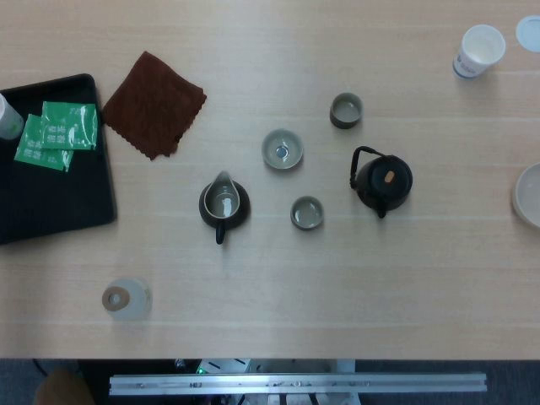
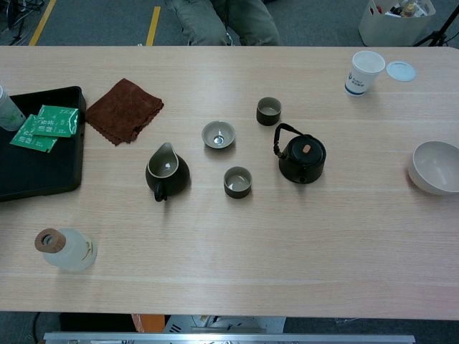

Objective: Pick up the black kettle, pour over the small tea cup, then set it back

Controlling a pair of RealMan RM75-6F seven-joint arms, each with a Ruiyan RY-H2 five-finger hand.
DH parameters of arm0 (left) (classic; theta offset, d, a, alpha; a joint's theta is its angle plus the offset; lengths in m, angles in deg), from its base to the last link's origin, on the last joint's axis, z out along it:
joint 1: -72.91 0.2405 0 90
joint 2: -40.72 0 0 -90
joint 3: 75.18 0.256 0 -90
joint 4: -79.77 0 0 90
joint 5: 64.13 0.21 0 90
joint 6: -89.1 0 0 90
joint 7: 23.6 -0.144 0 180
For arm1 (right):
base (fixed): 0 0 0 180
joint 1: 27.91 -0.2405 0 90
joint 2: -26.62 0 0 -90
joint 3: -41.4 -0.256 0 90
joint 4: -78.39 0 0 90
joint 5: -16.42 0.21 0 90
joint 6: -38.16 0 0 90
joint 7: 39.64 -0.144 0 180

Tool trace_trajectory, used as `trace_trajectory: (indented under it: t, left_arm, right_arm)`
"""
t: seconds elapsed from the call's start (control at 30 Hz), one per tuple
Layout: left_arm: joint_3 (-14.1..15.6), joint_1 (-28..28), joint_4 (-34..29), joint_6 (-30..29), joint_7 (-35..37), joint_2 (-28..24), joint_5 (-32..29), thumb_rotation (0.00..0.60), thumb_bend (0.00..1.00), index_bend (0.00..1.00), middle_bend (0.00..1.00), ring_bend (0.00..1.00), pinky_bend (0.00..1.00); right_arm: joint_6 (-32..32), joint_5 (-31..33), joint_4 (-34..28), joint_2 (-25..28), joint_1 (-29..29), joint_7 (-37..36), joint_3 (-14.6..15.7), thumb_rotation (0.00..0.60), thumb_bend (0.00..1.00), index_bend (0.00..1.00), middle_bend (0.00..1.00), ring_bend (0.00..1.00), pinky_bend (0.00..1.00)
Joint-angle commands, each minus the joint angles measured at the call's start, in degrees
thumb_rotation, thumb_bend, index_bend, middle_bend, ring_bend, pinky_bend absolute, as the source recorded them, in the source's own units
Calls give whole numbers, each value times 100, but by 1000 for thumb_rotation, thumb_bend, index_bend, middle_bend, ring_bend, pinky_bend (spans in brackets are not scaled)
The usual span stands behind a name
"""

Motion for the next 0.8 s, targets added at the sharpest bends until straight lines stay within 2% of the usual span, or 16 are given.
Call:
trace_trajectory:
  t: [0.03, 0.2, 0.4, 0.6, 0.8]
  left_arm:
    - [6, 10, 0, -3, 11, -15, 0, 600, 358, 157, 104, 28, 51]
    - [38, 58, 3, -35, 50, -45, 13, 600, 358, 157, 104, 28, 51]
    - [7, 85, -34, -74, 86, -111, -36, 600, 358, 157, 105, 28, 51]
    - [12, 140, -35, -113, 103, -131, -89, 600, 358, 157, 105, 27, 52]
    - [9, 213, 4, -187, 130, -144, -149, 600, 358, 157, 105, 28, 51]
  right_arm:
    - [22, -43, -13, -9, -5, 7, 12, 586, 0, 325, 334, 125, 0]
    - [174, -214, -106, -36, -98, 56, 48, 588, 0, 325, 334, 125, 0]
    - [660, -569, -365, -31, -514, 362, -5, 589, 0, 325, 334, 125, 0]
    - [1581, -783, -717, -196, -1213, 868, -157, 589, 0, 325, 334, 125, 0]
    - [2435, -581, -828, -586, -1845, 1238, -385, 570, 0, 325, 334, 125, 0]
